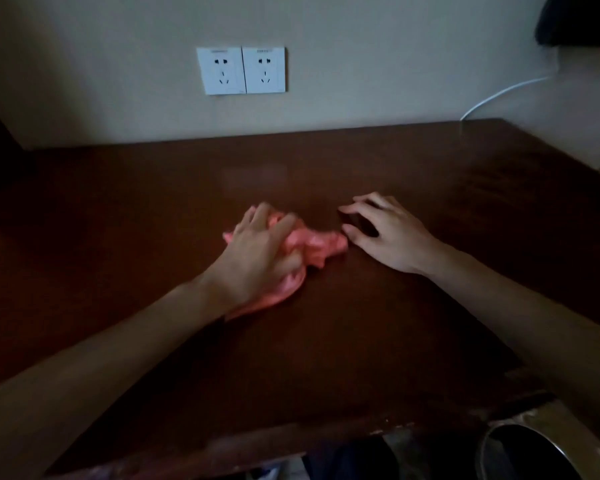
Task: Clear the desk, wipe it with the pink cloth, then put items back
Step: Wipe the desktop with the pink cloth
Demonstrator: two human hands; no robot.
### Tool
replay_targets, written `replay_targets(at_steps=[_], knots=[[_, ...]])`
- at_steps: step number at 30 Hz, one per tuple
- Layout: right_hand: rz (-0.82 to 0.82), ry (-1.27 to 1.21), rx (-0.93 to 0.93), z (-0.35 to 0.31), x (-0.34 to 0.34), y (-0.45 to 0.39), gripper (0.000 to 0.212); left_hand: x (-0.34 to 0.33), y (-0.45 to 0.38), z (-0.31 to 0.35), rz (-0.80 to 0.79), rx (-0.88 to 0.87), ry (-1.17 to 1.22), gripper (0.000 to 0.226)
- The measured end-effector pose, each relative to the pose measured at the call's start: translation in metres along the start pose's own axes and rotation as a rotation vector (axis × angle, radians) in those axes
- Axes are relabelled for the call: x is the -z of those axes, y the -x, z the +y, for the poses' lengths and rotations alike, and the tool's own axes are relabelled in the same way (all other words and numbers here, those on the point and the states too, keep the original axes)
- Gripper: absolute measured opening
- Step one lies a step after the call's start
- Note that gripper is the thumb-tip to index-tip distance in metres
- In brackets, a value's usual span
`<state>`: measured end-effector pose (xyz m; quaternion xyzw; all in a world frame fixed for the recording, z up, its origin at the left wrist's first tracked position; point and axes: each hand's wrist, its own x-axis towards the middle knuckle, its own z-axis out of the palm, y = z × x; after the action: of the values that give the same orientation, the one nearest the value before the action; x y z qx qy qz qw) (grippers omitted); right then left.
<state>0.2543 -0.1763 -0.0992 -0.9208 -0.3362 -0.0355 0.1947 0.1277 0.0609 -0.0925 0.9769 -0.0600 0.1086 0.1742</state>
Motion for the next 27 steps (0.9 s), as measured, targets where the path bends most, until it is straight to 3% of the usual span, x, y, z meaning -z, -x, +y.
replay_targets(at_steps=[3, 6, 10, 13, 16, 19, 23, 27], knots=[[-0.016, 0.004, -0.004, 0.001, -0.002, -0.002, 0.047, 0.016, 0.078, 0.002, -0.056, -0.063, 0.034, 0.062], [-0.015, 0.005, 0.0, 0.003, -0.004, -0.003, 0.046, 0.028, 0.085, -0.024, -0.119, -0.066, 0.032, 0.057], [-0.01, -0.018, 0.007, 0.006, -0.003, -0.004, 0.045, 0.021, 0.0, -0.08, -0.013, -0.052, -0.076, 0.05], [-0.03, -0.027, -0.01, 0.005, 0.0, -0.005, 0.046, 0.01, -0.097, -0.116, 0.063, 0.064, -0.111, 0.042], [-0.057, -0.026, -0.027, 0.006, 0.003, -0.007, 0.049, 0.001, -0.19, -0.133, 0.102, 0.218, -0.121, 0.042], [-0.088, -0.019, -0.053, 0.006, 0.005, -0.008, 0.051, -0.011, -0.24, -0.135, 0.155, 0.243, -0.111, 0.043], [-0.066, -0.016, -0.038, 0.004, 0.004, -0.007, 0.05, -0.016, -0.212, -0.105, 0.1, 0.204, -0.071, 0.046], [0.0, -0.022, -0.009, 0.002, 0.001, -0.002, 0.05, -0.01, -0.091, -0.046, 0.035, -0.01, 0.01, 0.071]])
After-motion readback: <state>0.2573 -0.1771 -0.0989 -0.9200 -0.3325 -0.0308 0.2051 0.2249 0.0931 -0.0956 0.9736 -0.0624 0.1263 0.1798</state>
